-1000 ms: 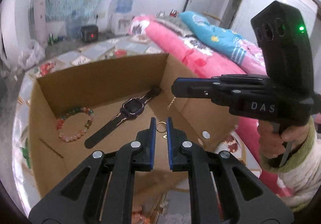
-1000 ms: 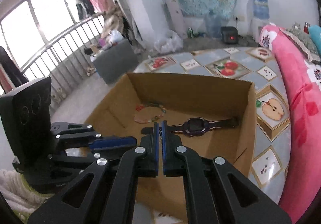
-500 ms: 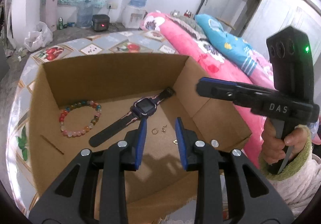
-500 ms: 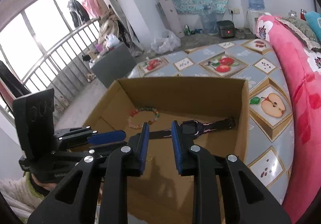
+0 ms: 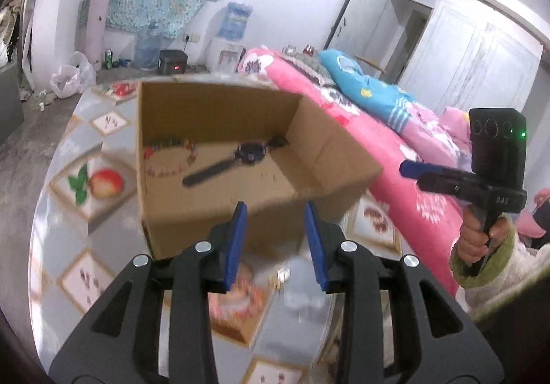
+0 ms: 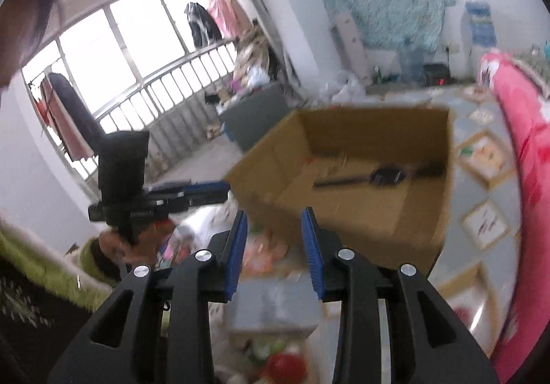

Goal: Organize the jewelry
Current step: 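Lower the left tool onto the silver charm and close it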

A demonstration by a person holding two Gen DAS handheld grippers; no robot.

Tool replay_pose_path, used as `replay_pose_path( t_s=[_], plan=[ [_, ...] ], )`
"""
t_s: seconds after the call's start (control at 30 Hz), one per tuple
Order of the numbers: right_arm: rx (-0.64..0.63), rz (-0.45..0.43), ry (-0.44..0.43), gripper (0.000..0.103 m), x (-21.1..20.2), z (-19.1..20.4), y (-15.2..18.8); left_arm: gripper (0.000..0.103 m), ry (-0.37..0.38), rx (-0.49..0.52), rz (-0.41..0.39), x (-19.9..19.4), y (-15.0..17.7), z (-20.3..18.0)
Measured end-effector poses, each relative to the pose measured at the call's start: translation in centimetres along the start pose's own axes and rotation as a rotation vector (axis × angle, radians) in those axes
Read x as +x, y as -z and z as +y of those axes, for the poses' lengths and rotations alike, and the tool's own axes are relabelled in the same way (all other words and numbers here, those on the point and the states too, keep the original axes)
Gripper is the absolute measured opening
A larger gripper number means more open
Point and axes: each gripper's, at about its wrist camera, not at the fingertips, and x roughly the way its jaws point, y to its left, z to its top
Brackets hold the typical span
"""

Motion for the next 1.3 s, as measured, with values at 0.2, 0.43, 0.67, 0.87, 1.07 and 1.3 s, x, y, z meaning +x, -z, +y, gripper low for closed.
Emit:
replay_pose_path(
  t_s=[0.2,0.43,0.67,0.87,1.07,1.3],
  plan=[
    [0.114,0.127,0.083,0.033,4.7,-1.1,4.3,0.033,-0.012,0.014,0.122,3.1,4.1,-1.3],
    [0.216,0.161,0.095,0.033,7.2,-2.8,6.1,0.029,-0.166,0.162,0.228,8.3,7.0,-3.6],
    [0.240,0.153,0.100,0.033,7.4,-3.7,6.4,0.016,-0.191,0.230,0.251,10.3,7.2,-4.8],
    [0.251,0.152,0.091,0.033,7.5,-4.2,6.5,0.007,-0.218,0.278,0.263,10.8,7.5,-5.4],
    [0.257,0.154,0.085,0.033,7.5,-4.5,6.5,0.003,-0.236,0.327,0.279,11.1,7.5,-6.3],
    [0.261,0.146,0.092,0.033,7.3,-4.2,6.5,0.001,-0.197,0.327,0.271,10.4,7.6,-7.2]
  ],
)
